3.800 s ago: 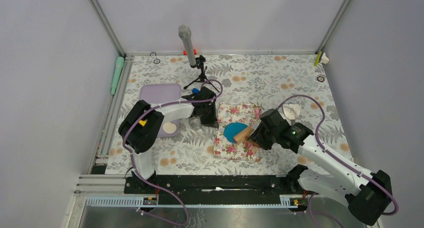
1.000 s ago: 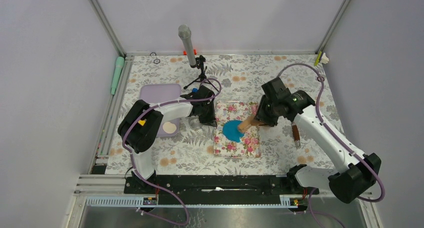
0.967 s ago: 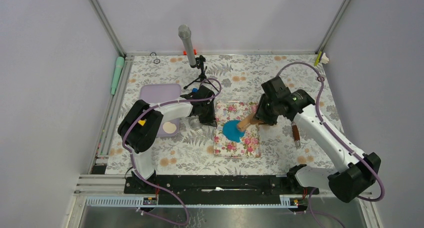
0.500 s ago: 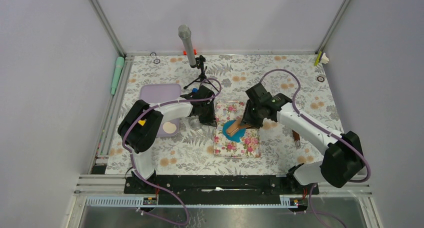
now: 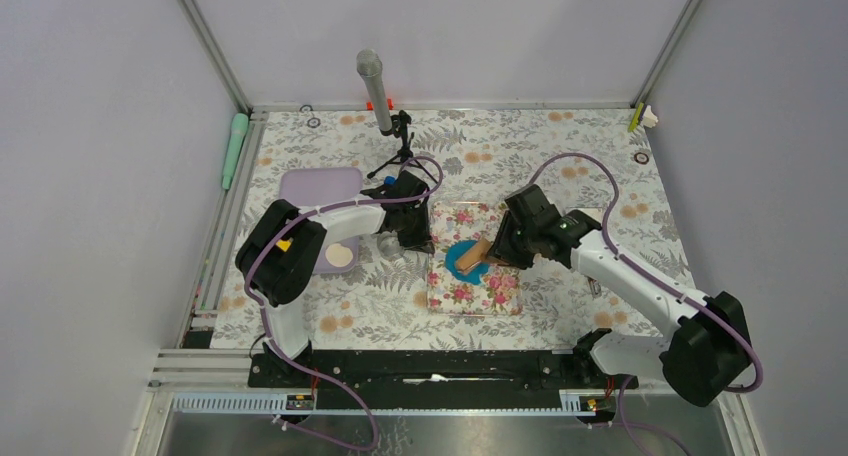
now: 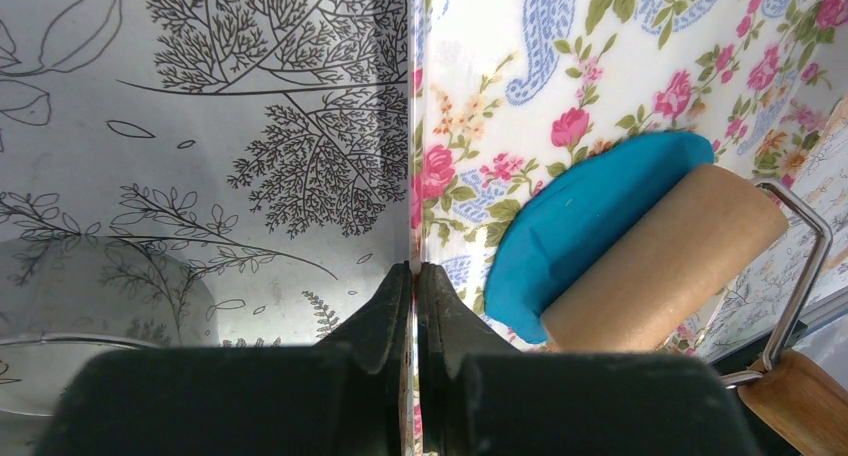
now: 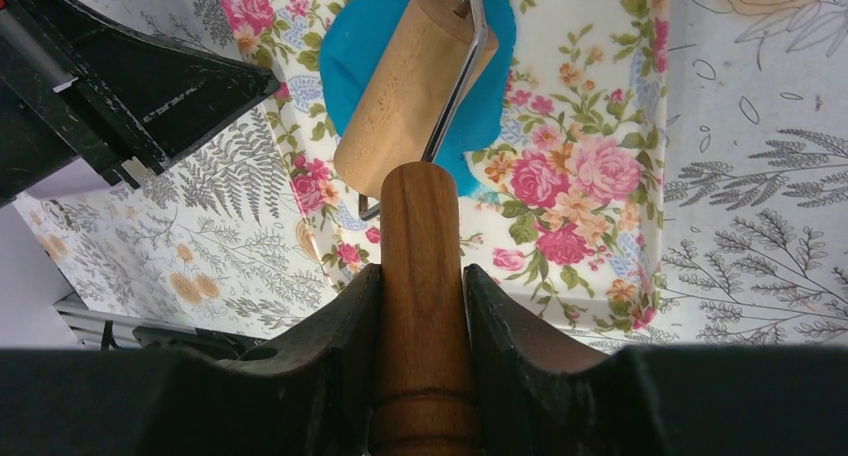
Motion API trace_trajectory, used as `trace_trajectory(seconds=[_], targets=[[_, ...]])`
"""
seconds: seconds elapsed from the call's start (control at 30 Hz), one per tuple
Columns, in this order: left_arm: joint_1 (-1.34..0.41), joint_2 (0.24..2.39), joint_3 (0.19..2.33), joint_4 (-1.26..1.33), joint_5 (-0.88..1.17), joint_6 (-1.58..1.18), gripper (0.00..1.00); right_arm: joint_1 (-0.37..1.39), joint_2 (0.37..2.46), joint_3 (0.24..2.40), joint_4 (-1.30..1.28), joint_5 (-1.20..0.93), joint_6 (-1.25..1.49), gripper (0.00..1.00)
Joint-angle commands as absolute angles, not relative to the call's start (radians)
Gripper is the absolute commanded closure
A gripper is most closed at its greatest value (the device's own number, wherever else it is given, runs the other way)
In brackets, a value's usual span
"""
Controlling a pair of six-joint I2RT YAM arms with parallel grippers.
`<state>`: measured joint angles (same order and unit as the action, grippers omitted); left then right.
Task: Roll out the dumpling wrappers from the dough
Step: Flatten out the dough on the work surface.
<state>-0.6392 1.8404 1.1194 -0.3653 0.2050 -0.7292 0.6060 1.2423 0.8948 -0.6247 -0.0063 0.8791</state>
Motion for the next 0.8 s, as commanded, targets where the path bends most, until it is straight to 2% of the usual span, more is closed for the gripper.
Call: trace_trajectory(seconds=[0.0, 0.77], targets=[[-0.631, 1.810, 1.135, -0.368, 0.178, -0.707, 1.00, 0.597, 1.245, 0.815, -0.960, 0.189, 0.852, 1.00], [-0.624, 1.812, 1.148, -0.400, 0.148, -0.698, 1.00, 0.553, 1.148, 0.765, -1.033, 0.199, 0.867, 1.00]])
